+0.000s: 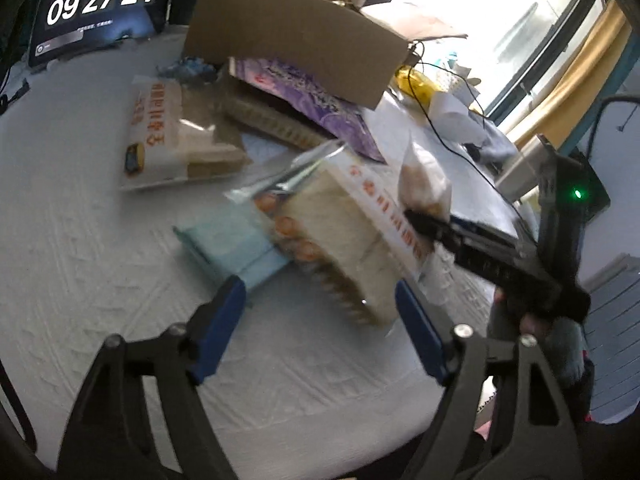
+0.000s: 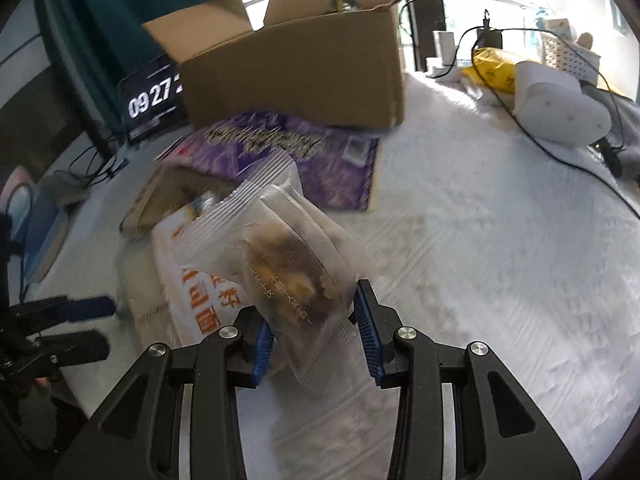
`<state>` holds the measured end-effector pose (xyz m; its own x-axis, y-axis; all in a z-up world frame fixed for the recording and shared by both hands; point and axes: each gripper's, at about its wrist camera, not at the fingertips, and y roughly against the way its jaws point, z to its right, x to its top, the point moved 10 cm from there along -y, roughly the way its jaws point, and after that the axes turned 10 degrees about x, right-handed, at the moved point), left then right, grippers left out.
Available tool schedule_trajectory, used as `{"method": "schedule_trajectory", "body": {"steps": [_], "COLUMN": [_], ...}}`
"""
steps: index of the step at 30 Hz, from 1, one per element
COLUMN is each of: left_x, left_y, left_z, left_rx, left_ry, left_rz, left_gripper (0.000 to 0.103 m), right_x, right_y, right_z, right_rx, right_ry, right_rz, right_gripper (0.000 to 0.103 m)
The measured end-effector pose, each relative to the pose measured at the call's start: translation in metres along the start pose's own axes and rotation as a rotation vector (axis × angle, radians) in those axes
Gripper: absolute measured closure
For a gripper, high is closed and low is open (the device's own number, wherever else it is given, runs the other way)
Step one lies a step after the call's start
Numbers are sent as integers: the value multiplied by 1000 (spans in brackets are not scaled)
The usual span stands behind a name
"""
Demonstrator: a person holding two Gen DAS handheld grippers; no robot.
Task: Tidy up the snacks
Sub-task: 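Lift both held bags and carry them over the cardboard box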
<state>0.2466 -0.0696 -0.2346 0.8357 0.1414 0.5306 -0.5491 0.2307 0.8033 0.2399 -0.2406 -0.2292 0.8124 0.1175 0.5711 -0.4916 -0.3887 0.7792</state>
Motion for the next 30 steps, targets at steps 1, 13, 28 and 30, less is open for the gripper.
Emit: {"method": "schedule_trajectory", "body": {"steps": [1,13,28,30], "left_x": [0,7,-5,-1], "left_y": [0,-6,-19,-23], "left_z": [2,13,9,16], "left_rx": [-4,-74,-67,-54], "left_ry": [4,49,37,21], "left_rz": [3,12,-68,-52], "left_gripper": [22,31,44,43], "right_x": [-5,-26,-19,-19], "right_y": [1,1,0,-2], "right_z": [-5,-52,-45,-48], "right_rx": [11,157,212,216], "right_ry": [6,5,-85,-75], "right_rz": [-1,7,29,25], "right_gripper": [63,63,65,65]}}
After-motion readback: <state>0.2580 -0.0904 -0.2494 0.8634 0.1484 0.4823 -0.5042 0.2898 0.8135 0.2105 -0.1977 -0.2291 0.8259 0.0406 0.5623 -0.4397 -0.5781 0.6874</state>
